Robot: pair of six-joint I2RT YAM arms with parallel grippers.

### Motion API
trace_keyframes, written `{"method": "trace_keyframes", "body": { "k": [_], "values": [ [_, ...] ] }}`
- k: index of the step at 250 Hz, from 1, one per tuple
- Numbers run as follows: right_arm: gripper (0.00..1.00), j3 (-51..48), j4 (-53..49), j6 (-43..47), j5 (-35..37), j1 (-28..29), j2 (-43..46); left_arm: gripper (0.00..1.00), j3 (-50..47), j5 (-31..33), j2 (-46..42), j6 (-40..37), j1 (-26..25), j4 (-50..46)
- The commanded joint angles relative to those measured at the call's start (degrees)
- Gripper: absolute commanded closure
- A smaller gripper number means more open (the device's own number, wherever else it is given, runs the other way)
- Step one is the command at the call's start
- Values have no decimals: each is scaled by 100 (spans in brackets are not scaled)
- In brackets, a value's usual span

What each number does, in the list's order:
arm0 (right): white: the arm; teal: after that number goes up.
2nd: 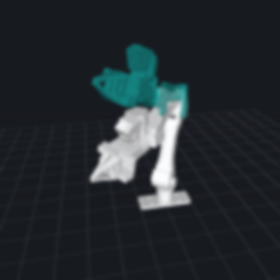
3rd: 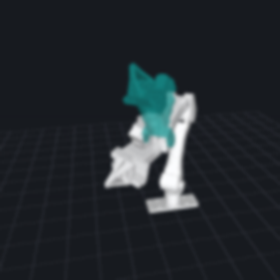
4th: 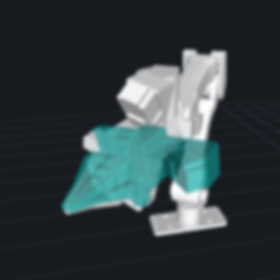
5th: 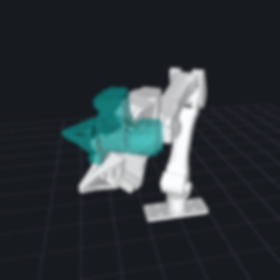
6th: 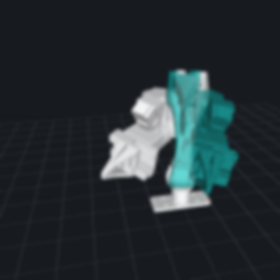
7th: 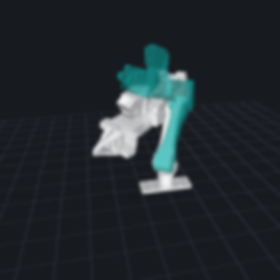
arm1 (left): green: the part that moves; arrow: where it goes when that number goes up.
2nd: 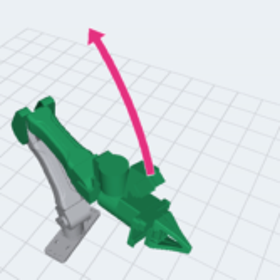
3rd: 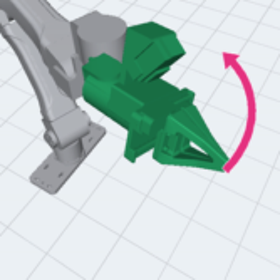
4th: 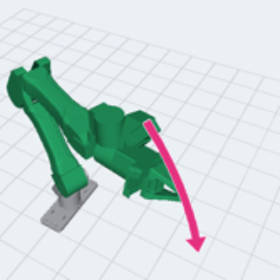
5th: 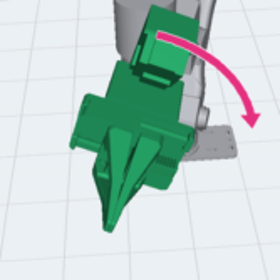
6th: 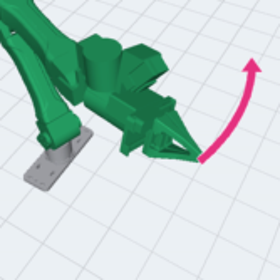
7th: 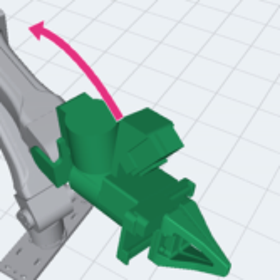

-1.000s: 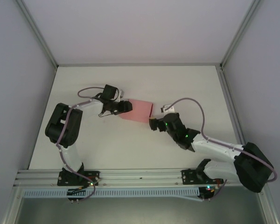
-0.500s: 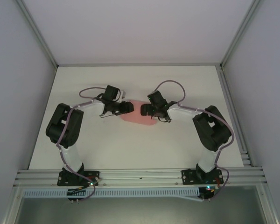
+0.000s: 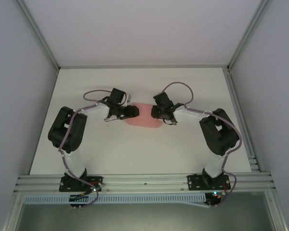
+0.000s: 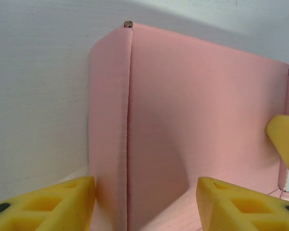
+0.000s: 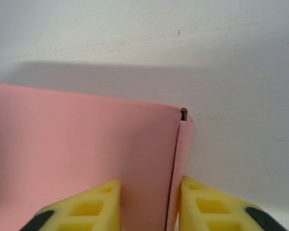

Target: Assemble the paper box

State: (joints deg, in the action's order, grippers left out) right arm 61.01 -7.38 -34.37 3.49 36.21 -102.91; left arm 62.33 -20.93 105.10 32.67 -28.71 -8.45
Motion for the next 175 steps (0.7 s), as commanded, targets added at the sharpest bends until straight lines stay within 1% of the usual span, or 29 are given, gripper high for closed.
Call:
{"method": "trace_keyframes", "body": {
  "k": [1,13,25,75,125,156,175],
  "values": [
    [80,-214,-255,-39,80,30,1,43,294,-53,90,-135,-109,-167],
    [84,-218,-264,-2,87,27,8,42,369,-27,78,-195,-104,-278],
    [86,-215,-276,36,88,26,-7,41,433,21,70,-255,-83,-375],
    [87,-182,-388,335,120,20,33,40,552,95,-16,-432,86,-515],
    [88,-204,-335,618,76,14,163,40,672,20,241,-637,311,-557],
    [88,-188,-284,642,64,-9,182,43,701,-107,384,-694,357,-557],
    [87,-156,-256,635,5,-18,178,47,619,-175,397,-708,362,-476]
  ]
}}
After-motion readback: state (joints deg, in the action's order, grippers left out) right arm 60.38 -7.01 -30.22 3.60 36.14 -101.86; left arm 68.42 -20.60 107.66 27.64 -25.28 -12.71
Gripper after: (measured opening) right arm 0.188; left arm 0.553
